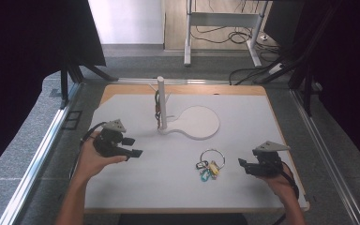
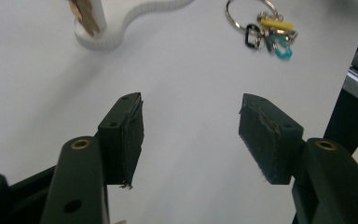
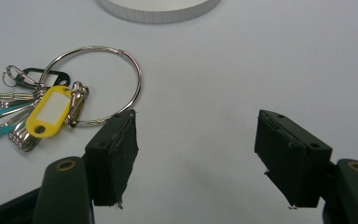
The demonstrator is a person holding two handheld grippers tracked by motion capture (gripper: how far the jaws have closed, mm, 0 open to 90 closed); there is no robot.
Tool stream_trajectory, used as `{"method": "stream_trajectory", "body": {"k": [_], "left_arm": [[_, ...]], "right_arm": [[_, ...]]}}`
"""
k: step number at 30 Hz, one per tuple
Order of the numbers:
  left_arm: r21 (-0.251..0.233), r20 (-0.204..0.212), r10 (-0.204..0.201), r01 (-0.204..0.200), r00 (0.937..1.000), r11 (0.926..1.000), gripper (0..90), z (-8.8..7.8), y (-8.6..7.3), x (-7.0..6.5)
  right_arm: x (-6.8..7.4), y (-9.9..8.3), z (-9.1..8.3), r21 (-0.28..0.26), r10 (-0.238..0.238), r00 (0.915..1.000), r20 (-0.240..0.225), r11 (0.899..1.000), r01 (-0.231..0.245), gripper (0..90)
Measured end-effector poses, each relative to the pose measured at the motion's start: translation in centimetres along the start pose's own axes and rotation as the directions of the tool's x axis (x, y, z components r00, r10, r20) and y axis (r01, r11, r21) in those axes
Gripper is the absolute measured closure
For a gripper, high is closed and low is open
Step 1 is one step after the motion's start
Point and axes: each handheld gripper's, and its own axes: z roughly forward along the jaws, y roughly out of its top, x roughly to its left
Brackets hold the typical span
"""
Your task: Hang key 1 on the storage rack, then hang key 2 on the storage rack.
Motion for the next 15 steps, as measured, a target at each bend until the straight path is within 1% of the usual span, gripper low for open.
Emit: {"method": "stream_trajectory", "body": {"k": [2, 4, 5, 7, 9, 12, 13, 15], "left_arm": [[0.004, 0.000, -0.001, 0.001, 1.0000, 1.0000, 40.7, 0.2, -0.6, -0.1], [-0.006, 0.016, -0.017, 0.018, 0.9997, 0.9998, 40.9, 0.4, -1.2, -0.1], [-0.002, 0.022, -0.017, 0.017, 0.9996, 0.9998, 40.9, 0.6, -1.4, -0.1], [0.030, 0.003, -0.006, 0.006, 1.0000, 0.9995, 40.8, 0.8, -1.5, -0.1], [0.018, 0.001, -0.011, 0.011, 0.9999, 0.9998, 40.8, 0.8, -1.6, -0.1], [0.001, 0.016, -0.013, 0.013, 0.9998, 0.9999, 40.1, 0.6, -1.5, -0.2], [-0.006, 0.013, -0.016, 0.016, 0.9998, 0.9999, 39.8, 0.5, -1.6, -0.3], [0.002, 0.002, -0.014, 0.014, 0.9999, 0.9999, 39.5, 0.5, -1.8, -0.4]], "right_arm": [[0.1, 0.3, 0.0, 0.006, -0.009, 1.0000, 0.003, 1.000, 0.009, 30.3], [0.2, 0.7, 0.0, 0.006, -0.014, 0.9999, -0.001, 1.000, 0.014, 30.4], [0.2, 0.9, -0.1, 0.005, -0.014, 0.9999, -0.003, 1.000, 0.014, 30.5], [0.2, 1.5, -0.2, 0.012, -0.014, 0.9999, -0.003, 1.000, 0.014, 30.8], [0.1, 2.1, -0.3, 0.015, -0.016, 0.9999, -0.001, 1.000, 0.016, 31.8], [0.0, 3.4, -0.6, 0.014, -0.028, 0.9995, 0.013, 1.000, 0.028, 32.6], [0.0, 3.9, -0.8, 0.012, -0.032, 0.9994, 0.013, 0.999, 0.032, 33.2], [0.0, 4.7, -1.2, 0.018, -0.043, 0.9990, 0.010, 0.999, 0.043, 34.5]]}}
